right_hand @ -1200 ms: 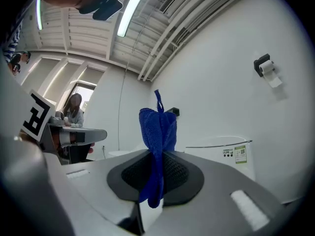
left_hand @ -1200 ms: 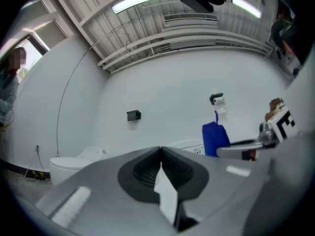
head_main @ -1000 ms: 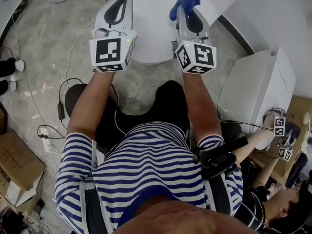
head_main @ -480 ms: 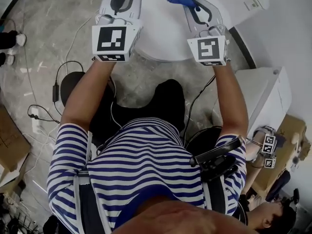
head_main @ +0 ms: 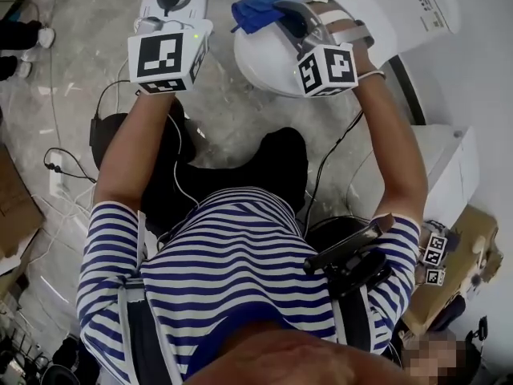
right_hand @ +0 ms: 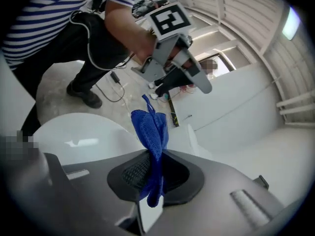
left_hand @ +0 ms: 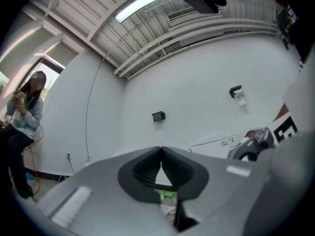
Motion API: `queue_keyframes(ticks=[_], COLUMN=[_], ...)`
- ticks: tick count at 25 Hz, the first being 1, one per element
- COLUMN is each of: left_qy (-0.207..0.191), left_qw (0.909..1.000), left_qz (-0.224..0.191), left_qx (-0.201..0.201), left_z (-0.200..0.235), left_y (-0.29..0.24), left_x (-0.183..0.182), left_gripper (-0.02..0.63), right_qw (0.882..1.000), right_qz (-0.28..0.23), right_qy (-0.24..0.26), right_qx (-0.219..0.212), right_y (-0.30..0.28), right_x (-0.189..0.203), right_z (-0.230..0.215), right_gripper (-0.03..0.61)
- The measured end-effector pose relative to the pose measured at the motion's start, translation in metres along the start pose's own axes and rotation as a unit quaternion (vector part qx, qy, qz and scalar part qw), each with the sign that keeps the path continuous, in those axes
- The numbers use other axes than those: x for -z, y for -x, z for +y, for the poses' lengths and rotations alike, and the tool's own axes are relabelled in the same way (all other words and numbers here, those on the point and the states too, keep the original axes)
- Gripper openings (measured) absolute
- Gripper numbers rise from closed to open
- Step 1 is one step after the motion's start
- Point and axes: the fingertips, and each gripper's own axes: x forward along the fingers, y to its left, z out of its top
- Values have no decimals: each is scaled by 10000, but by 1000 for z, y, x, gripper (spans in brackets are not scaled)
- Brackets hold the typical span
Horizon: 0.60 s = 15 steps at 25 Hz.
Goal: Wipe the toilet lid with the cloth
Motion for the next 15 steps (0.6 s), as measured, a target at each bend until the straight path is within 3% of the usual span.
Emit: queue_keyframes(ticks=[6, 15], left_qy=[4, 60], left_qw=[9999, 9999], left_qz=[-17, -70], left_qx=[-165, -110], left_z=[20, 22], left_y=[12, 12], left_x=[-3, -6], left_gripper=[3, 3], right_qw=[9942, 9843], right_qz=[145, 258], right_qy=[792, 1192], right_qx=[-710, -1279], right_y=[-24, -26], right_x=[-12, -19], right_z=[27, 59], right_gripper=[48, 48])
